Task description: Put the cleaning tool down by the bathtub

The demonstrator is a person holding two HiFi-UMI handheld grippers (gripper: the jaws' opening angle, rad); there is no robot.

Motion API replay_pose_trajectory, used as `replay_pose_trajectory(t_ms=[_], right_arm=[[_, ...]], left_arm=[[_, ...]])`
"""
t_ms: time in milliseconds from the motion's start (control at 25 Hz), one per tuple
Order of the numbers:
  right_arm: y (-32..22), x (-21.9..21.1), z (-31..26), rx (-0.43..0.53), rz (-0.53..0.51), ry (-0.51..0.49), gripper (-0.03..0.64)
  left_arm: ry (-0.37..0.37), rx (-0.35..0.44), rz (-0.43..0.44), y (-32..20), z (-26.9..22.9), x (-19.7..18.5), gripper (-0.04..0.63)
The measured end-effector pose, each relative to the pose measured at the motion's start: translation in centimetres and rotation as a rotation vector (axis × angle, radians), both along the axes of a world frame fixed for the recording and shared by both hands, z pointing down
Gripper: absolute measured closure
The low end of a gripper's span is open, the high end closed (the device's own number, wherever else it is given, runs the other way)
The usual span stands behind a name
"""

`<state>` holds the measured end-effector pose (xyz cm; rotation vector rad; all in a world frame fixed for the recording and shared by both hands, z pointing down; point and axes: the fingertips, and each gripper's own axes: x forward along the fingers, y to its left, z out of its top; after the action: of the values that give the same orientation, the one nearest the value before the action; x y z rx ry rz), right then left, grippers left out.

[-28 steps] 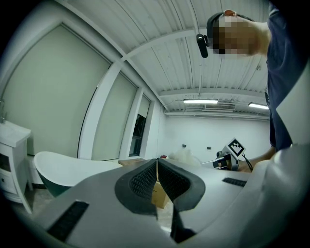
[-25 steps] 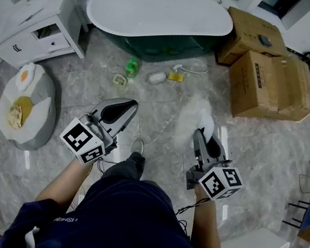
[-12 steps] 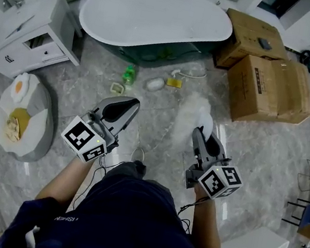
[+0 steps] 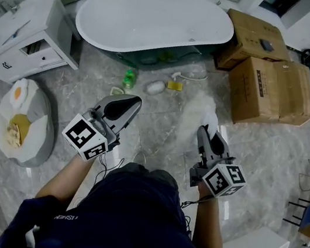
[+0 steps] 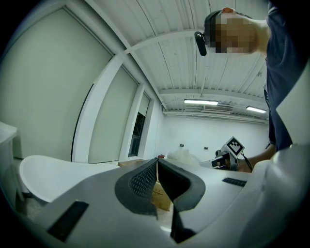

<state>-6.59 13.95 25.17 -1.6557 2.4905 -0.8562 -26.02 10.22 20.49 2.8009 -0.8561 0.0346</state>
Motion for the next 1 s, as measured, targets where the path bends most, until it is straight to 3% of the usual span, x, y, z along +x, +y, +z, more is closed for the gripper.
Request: replay_pose_trajectory(t_ms=[640, 1000], right_arm=[[-5.3, 4.0, 0.8, -0.001, 0.026, 0.001, 0.523], [-12.1, 9.1, 2.1, -0.018, 0.006, -0.02, 0.523]], left_arm=[[-0.003, -0.008, 0.014, -5.2, 1.0, 3.4, 0.561], [-0.032, -0.03, 0.006, -11.5, 1.9, 8.8, 0.561]])
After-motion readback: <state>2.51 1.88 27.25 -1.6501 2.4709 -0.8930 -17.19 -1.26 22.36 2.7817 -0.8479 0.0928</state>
